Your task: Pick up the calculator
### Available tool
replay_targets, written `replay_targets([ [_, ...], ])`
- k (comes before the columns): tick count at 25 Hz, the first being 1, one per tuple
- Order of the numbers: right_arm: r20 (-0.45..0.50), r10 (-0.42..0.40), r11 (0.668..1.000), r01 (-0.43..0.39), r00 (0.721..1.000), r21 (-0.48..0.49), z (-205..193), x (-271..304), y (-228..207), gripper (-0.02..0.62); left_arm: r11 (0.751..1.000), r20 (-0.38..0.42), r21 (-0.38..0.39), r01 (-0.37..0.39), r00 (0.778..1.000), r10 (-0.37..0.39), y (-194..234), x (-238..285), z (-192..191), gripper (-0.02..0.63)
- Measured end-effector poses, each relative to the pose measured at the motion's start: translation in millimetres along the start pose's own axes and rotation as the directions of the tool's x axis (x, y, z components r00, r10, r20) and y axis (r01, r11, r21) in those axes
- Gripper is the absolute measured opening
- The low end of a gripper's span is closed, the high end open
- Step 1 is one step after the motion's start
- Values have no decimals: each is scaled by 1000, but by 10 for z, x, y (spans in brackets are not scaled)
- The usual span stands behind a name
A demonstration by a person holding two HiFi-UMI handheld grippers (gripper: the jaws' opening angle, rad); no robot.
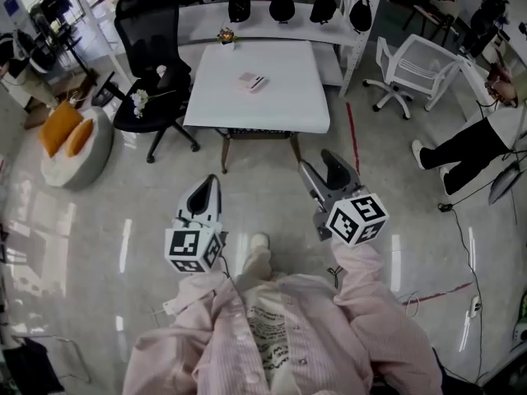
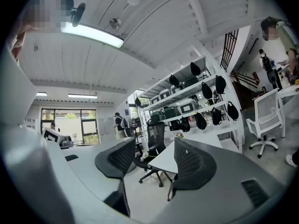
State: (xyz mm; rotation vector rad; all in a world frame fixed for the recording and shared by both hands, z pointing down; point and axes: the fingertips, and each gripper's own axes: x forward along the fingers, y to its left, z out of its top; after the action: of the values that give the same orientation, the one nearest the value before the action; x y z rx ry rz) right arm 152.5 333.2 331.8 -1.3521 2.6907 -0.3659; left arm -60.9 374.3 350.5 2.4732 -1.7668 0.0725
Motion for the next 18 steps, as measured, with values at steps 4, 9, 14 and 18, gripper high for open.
replay_targets([
  [4,-19,-4,1000,4,1000,10,-45,199,-133,227,1000,-13,-13,-5,1000,5,113,191,-50,0],
  [9,-42,-2,1000,2,999,18,-91,639,-338,227,1000,-28,-25,-16,999,15,391,588,-83,0],
  [14,-63,0,999,2,998,33,-110,1160,-555,225,1000,-41,-31,-2,999,1,678,1098,-75,1],
  [18,-81,-3,998,9,997,63,-132,1580,-738,225,999,-63,-32,13,998,-15,931,1515,-80,0],
])
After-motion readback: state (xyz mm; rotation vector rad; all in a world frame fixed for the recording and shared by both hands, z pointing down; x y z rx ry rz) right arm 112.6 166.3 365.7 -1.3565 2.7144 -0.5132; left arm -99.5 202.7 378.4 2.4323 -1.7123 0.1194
